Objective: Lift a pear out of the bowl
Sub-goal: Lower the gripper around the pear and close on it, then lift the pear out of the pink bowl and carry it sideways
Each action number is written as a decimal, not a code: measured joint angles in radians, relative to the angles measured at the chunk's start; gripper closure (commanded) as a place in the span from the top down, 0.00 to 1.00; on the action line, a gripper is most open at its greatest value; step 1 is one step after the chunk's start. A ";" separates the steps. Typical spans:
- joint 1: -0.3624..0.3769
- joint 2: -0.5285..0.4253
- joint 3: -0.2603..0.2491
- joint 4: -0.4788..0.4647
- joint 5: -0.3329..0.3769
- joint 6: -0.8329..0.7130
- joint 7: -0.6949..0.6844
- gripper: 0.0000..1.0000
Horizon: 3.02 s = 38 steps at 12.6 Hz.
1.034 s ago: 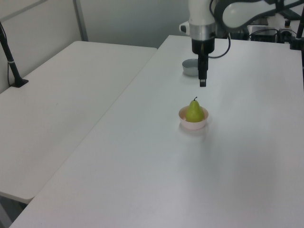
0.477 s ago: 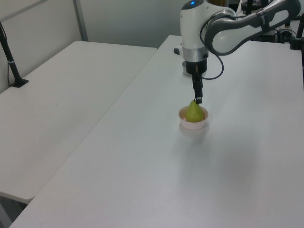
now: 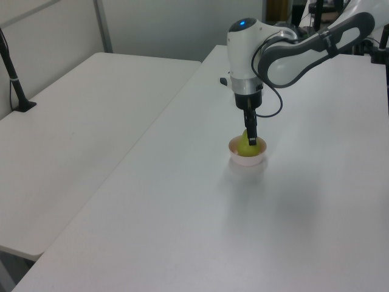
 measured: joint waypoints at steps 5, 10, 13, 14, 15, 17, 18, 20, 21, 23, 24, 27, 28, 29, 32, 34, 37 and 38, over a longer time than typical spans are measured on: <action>0.000 0.021 0.000 -0.003 0.000 0.032 0.013 0.95; 0.000 0.034 0.000 -0.003 -0.003 0.036 0.017 0.90; 0.001 0.044 0.000 -0.004 -0.012 0.037 0.019 0.89; 0.002 0.047 0.000 -0.004 -0.020 0.037 0.020 0.86; 0.002 0.046 0.000 -0.004 -0.022 0.037 0.020 0.86; 0.003 0.046 0.000 -0.003 -0.024 0.037 0.021 0.79; 0.003 0.046 0.000 -0.003 -0.024 0.037 0.021 0.74; 0.003 0.045 0.000 -0.002 -0.024 0.038 0.021 0.68; 0.003 0.045 0.001 -0.002 -0.024 0.038 0.021 0.64; 0.003 0.045 0.001 -0.002 -0.024 0.038 0.021 0.56; 0.003 0.045 0.001 -0.002 -0.024 0.038 0.021 0.56; 0.004 0.043 0.002 -0.001 -0.024 0.038 0.023 0.56; 0.004 0.038 0.003 0.001 -0.024 0.038 0.025 0.56; 0.004 0.032 0.003 0.003 -0.024 0.037 0.026 0.56; 0.004 0.006 0.004 0.009 -0.024 0.019 0.028 0.56; 0.004 -0.014 0.004 0.021 -0.024 -0.015 0.029 0.56; 0.004 -0.051 0.004 0.060 -0.018 -0.117 0.033 0.56; 0.002 -0.067 0.003 0.076 -0.016 -0.158 0.034 0.56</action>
